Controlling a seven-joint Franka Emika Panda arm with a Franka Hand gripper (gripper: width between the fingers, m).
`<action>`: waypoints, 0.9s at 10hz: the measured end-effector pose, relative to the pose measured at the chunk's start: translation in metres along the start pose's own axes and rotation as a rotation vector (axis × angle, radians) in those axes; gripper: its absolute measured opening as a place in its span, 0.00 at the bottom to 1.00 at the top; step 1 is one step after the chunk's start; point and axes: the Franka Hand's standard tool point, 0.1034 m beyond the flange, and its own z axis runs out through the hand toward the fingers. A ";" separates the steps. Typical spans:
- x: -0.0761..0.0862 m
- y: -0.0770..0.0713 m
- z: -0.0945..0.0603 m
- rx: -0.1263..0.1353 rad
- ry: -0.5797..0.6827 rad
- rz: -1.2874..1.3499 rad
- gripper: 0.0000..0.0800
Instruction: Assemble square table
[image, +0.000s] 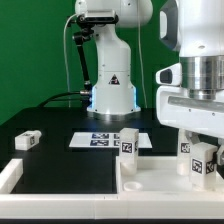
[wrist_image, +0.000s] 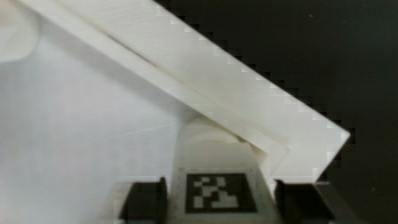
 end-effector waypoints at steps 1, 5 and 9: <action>0.000 -0.001 0.001 0.014 -0.033 0.201 0.36; -0.001 -0.003 0.002 0.024 -0.065 0.381 0.36; 0.007 0.002 0.005 0.029 -0.044 -0.183 0.76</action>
Offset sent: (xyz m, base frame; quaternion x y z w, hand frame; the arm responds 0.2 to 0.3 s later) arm 0.0000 0.0000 0.0000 0.0000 0.0000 0.1296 0.9916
